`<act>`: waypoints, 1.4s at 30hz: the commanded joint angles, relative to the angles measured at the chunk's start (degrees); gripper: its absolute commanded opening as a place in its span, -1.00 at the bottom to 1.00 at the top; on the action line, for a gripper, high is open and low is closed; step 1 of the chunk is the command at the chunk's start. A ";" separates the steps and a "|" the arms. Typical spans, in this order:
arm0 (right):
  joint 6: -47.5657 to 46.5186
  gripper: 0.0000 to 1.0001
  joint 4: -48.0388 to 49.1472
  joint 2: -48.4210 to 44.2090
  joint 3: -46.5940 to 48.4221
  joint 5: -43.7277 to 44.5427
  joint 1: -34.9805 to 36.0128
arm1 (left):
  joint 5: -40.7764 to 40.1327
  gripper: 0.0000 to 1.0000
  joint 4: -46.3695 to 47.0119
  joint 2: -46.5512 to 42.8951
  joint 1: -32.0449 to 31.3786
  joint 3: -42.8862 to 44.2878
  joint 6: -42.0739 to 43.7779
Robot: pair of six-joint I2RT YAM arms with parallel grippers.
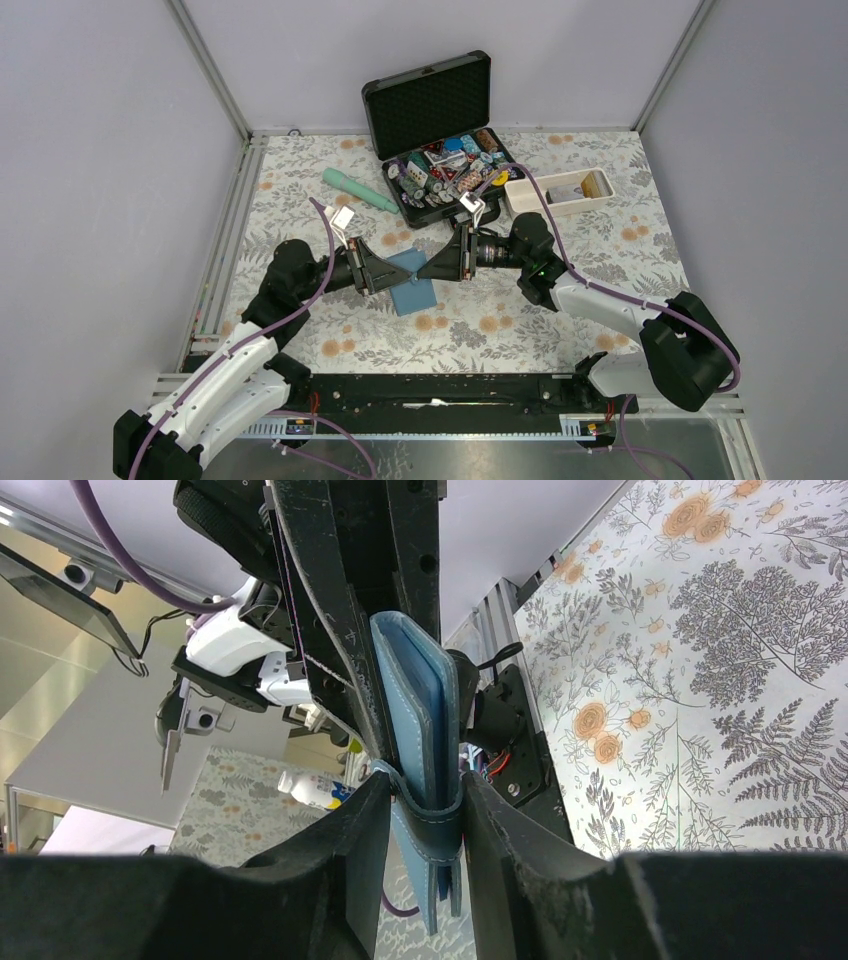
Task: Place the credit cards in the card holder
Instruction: Close the card holder at the center of the board.
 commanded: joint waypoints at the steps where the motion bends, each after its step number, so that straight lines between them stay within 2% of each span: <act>1: -1.85 -0.23 -0.53 0.40 0.68 -2.35 0.56 | -0.68 -1.00 3.95 -0.15 0.21 2.00 -0.68; 17: -3.13 -0.21 -4.02 1.16 2.57 -2.80 1.33 | -0.51 -1.00 4.18 -0.04 0.21 1.66 -0.42; 29: 0.32 -0.13 2.59 1.02 2.09 0.08 1.38 | -0.11 -1.00 4.44 1.12 0.21 1.95 -0.87; 32: 0.48 -0.22 3.01 0.67 1.71 0.65 1.32 | 0.37 -1.00 4.39 1.45 0.21 2.27 -0.88; 35: 0.93 -0.41 3.98 0.99 1.71 -0.31 1.30 | 0.02 -1.00 4.39 1.34 0.29 2.27 -0.97; 40: 3.20 -0.93 7.64 1.63 0.71 -0.71 1.26 | 0.32 -1.00 4.90 1.58 0.47 2.21 -1.16; 41: 3.90 -1.00 8.96 1.71 0.46 -0.60 1.28 | 0.21 -0.93 5.03 1.46 0.47 2.14 -1.35; 42: 4.33 -1.00 9.84 1.68 0.26 -0.34 1.23 | 0.06 -0.78 5.20 1.40 0.55 2.10 -1.52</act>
